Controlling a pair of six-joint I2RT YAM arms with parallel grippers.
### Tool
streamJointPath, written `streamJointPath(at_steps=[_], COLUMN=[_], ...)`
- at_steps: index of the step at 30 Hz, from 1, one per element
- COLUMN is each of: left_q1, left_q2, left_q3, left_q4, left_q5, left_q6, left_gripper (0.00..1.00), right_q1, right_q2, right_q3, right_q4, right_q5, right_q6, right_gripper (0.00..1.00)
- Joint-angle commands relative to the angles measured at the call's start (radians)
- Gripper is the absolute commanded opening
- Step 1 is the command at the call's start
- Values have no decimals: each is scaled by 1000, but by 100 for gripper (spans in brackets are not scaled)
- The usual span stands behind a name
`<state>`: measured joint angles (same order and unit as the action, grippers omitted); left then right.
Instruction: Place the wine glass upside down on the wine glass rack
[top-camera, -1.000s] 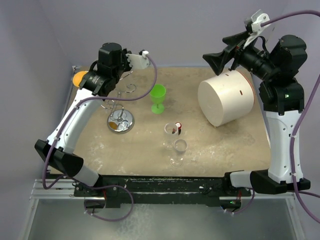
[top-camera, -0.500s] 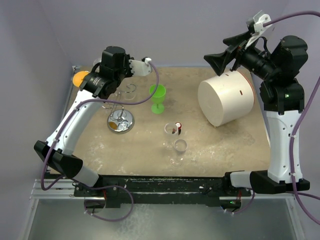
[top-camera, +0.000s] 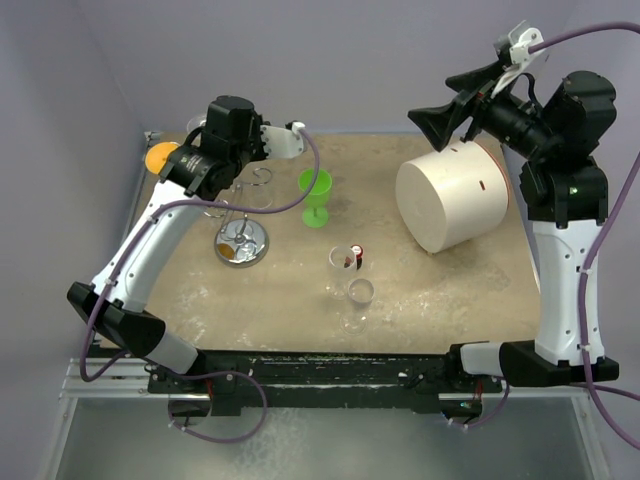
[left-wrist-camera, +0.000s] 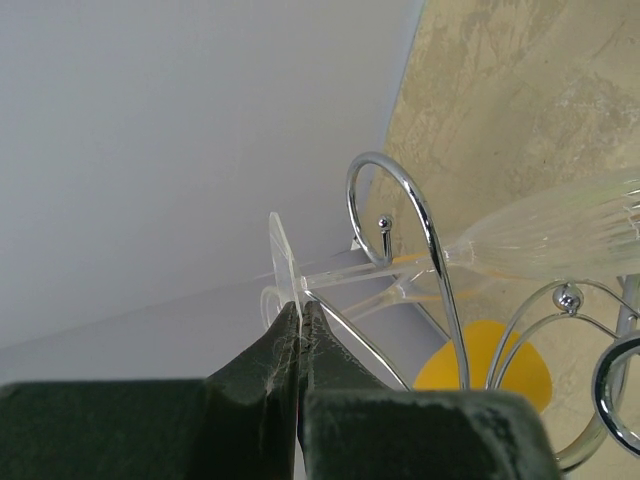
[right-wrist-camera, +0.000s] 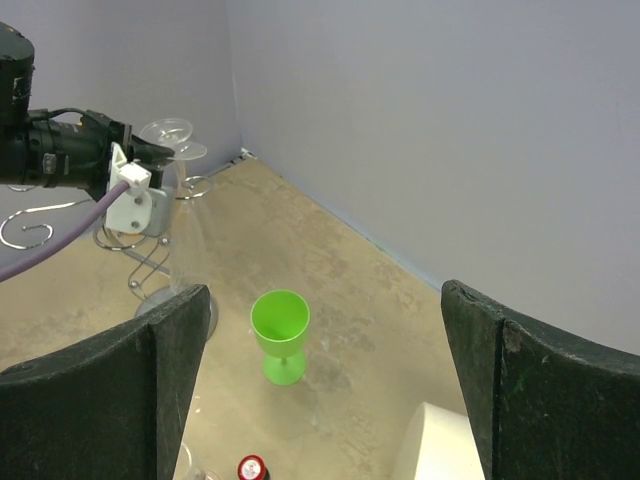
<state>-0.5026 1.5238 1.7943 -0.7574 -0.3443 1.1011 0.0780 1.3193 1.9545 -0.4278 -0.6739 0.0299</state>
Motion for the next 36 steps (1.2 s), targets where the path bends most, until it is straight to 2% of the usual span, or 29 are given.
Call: streamJointPath(at_steps=[1,23,36], left_q1=[-9,-30,-62], left_q2=[-48,-58,-12], left_q3=[55,98,138], left_q4=[-2,-59,-40], left_q5=[5,51,108], left_q6=[-32,-77,-105], left_gripper=[0,0,0], right_q1=[-9,-20,-36], right_q2=[-17,-10,-20], right_q3=[-6,-13,-52], right_q4=[60,75,99], right_q5=[-27,-47,-48], right_q6=[23,41,44], right_gripper=[99,99,100])
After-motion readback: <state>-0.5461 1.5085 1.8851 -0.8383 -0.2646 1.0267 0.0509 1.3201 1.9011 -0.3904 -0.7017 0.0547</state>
